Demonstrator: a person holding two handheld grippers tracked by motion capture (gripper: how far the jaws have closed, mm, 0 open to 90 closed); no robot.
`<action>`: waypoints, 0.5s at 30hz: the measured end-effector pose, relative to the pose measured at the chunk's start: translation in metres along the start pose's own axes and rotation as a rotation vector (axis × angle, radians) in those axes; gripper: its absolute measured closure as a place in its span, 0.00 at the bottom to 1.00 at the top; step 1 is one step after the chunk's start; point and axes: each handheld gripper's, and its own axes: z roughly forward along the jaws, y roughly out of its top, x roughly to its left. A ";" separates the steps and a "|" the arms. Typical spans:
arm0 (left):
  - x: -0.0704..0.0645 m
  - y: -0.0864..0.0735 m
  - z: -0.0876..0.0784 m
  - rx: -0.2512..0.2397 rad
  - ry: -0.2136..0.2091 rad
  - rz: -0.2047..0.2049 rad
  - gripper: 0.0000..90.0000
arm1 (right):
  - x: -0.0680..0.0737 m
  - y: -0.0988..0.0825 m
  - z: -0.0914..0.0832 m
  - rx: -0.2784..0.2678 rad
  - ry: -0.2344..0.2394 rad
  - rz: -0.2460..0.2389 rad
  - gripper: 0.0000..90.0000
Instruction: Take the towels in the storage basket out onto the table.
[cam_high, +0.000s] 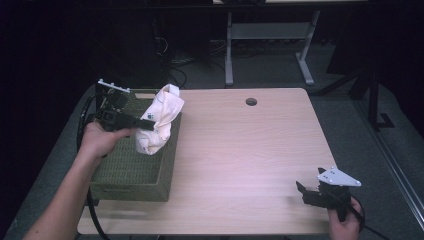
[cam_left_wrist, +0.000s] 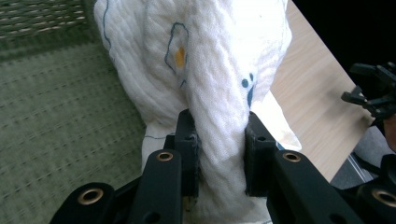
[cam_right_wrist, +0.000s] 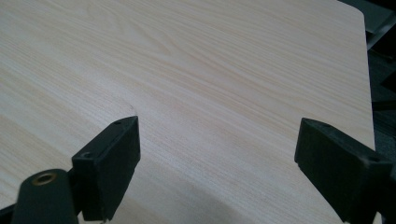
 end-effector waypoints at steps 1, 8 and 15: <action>-0.002 0.001 0.003 0.003 0.001 0.006 0.80 | 0.000 0.000 0.000 -0.001 0.000 0.001 0.15; -0.014 0.011 0.018 0.031 -0.013 0.030 0.80 | 0.000 0.000 0.000 -0.001 -0.001 0.004 0.15; -0.030 0.021 0.035 0.060 -0.022 0.069 0.80 | 0.000 0.001 -0.002 -0.006 0.002 0.000 0.15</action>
